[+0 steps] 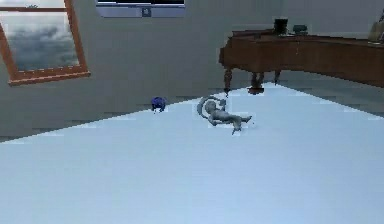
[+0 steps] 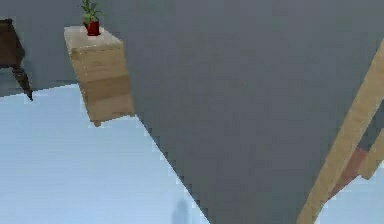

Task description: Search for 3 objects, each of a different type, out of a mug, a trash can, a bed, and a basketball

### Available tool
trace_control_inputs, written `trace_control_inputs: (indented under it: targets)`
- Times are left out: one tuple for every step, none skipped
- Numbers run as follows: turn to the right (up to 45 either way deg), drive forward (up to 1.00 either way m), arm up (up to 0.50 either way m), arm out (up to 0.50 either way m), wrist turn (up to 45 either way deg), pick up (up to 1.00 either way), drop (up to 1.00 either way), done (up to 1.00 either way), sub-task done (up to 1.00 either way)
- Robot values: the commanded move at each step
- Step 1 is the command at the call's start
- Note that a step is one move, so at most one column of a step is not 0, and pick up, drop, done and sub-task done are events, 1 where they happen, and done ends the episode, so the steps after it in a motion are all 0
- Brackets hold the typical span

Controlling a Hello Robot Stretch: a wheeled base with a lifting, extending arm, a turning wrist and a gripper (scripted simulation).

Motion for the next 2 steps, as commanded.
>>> trace_control_inputs:
  targets:
    - [21.0, 0.0, 0.0, 0.0, 0.0, 0.0, 0.0, 0.0, 0.0]
    - [0.0, 1.0, 0.0, 0.0, 0.0, 0.0, 0.0, 0.0, 0.0]
